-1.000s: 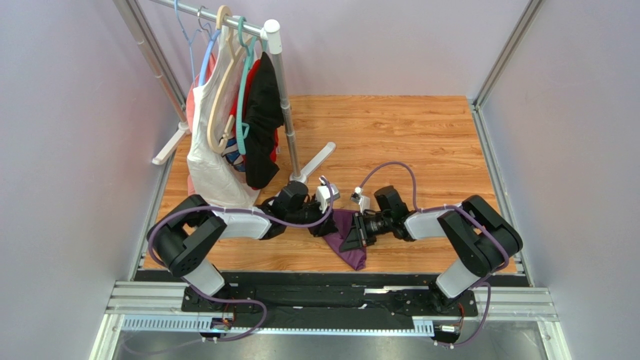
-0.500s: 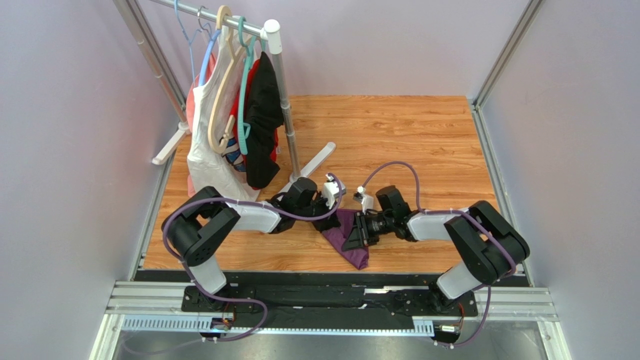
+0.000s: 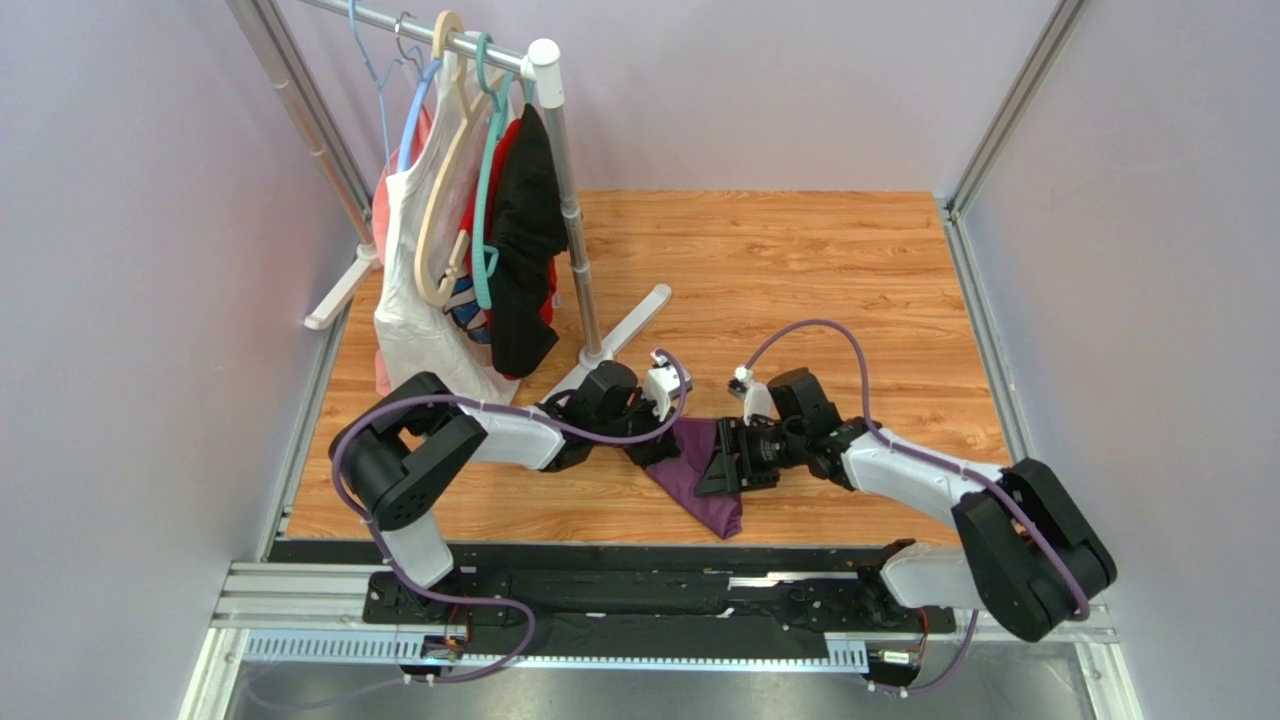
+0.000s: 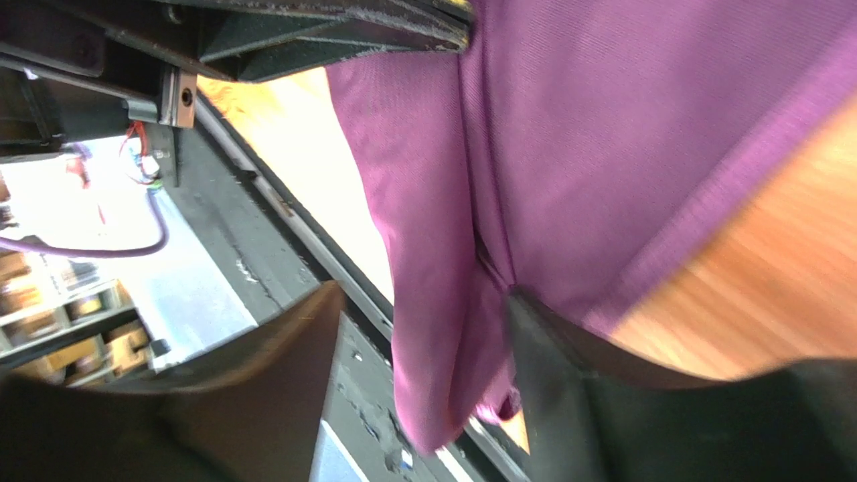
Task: Fold the napkin, place the utensils inside, and roll it up
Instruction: Roll the napkin with the utensil
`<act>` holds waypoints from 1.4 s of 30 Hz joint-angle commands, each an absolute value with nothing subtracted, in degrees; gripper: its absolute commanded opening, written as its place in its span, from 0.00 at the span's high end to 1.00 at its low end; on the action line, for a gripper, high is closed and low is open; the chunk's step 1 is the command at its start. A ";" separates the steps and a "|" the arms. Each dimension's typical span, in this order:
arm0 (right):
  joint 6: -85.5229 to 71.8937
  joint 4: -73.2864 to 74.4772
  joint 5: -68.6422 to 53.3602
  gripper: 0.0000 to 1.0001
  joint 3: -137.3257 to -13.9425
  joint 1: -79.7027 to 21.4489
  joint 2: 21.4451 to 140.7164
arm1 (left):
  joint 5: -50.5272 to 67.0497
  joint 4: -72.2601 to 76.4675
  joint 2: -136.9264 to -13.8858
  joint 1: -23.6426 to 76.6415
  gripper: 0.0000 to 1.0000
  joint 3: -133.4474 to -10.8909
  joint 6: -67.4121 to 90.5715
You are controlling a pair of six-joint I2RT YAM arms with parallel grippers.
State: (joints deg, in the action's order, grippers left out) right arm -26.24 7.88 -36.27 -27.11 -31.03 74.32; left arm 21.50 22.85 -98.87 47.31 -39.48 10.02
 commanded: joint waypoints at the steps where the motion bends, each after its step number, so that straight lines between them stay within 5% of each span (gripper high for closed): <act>1: -22.86 16.95 -29.19 0.32 -31.37 -31.29 66.12 | 18.81 18.81 -101.42 47.81 1.00 -37.97 10.11; 8: -18.64 20.23 -6.88 0.31 -33.75 -46.53 50.90 | 19.68 18.28 -101.69 47.81 1.00 -38.58 9.93; 16: -14.77 13.81 15.80 0.32 -33.14 -65.64 57.56 | 20.57 17.32 -102.13 47.81 1.00 -39.29 9.84; 42: -22.23 6.24 16.61 0.41 -28.39 -68.56 75.41 | 21.53 16.35 -100.90 47.81 1.00 -39.46 9.75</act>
State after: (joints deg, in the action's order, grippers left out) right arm -17.23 8.56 15.57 -30.04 -68.69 73.69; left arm 21.98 23.00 -99.68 47.27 -40.21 11.27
